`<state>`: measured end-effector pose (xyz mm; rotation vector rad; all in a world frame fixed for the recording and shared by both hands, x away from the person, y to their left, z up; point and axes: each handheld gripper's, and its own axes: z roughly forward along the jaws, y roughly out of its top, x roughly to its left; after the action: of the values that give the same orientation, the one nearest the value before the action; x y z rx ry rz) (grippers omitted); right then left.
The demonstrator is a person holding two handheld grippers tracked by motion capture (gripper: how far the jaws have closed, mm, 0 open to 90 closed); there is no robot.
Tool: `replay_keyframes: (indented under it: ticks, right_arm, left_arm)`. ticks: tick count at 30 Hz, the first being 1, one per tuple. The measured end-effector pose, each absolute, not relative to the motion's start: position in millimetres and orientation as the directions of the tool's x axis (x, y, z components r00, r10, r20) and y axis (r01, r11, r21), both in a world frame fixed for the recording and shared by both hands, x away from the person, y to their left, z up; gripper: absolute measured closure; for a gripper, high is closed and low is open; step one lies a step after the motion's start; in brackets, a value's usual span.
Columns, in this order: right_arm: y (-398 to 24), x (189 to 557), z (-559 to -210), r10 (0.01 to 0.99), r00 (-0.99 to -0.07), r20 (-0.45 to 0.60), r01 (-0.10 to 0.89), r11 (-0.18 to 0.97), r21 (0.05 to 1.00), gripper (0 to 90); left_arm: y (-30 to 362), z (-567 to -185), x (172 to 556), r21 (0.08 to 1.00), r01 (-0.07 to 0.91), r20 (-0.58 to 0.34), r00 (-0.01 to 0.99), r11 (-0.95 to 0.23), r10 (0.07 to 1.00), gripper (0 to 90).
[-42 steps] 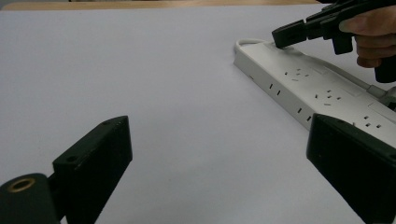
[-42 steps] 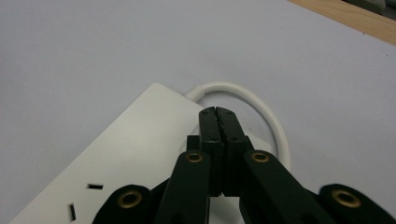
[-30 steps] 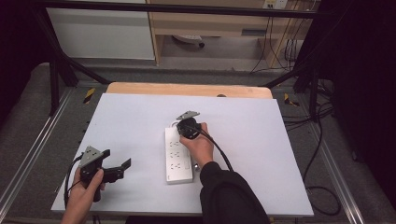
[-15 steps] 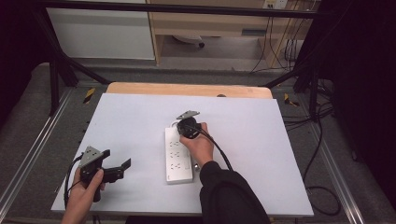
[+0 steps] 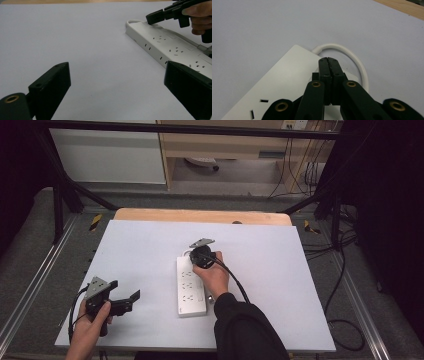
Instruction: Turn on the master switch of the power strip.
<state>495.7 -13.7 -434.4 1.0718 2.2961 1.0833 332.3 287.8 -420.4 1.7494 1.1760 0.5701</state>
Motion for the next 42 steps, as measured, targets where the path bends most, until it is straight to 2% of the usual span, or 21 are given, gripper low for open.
replay_keyframes:
  ticks: [16, 21, 23, 26, 28, 33, 42]
  right_arm:
    - [-17.1, 491.3, -432.5, 0.766, -0.643, 0.027, 0.458, 0.356, 0.814, 90.0]
    - [-21.7, 488.6, -423.6, 0.768, -0.638, 0.046, 0.455, 0.328, 0.828, 85.3]
    - [-24.3, 487.0, -418.8, 0.771, -0.635, 0.059, 0.454, 0.311, 0.835, 79.5]
    - [-28.3, 485.2, -412.0, 0.784, -0.615, 0.082, 0.470, 0.281, 0.837, 63.5]
    - [-31.5, 484.2, -408.3, 0.781, -0.618, 0.091, 0.465, 0.270, 0.843, 58.9]
    - [-39.0, 482.7, -400.3, 0.787, -0.607, 0.109, 0.467, 0.243, 0.850, 38.3]
    - [-60.0, 481.3, -391.2, 0.792, -0.594, 0.138, 0.482, 0.213, 0.850, 23.5]
  left_arm:
    - [288.5, -420.1, 332.1, 0.878, 0.464, -0.112, 0.436, -0.117, 0.893, 7.0]
    - [288.7, -420.2, 332.1, 0.878, 0.465, -0.113, 0.433, -0.115, 0.894, 7.0]
    - [288.7, -420.2, 331.9, 0.878, 0.465, -0.114, 0.433, -0.113, 0.894, 7.0]
    - [288.8, -420.2, 331.8, 0.878, 0.465, -0.113, 0.433, -0.114, 0.894, 7.0]
    - [288.9, -420.2, 331.8, 0.877, 0.466, -0.113, 0.432, -0.114, 0.895, 7.0]
    - [289.4, -420.3, 331.8, 0.877, 0.467, -0.112, 0.431, -0.115, 0.895, 7.0]
    - [291.3, -420.1, 331.9, 0.877, 0.470, -0.114, 0.411, -0.103, 0.905, 7.0]
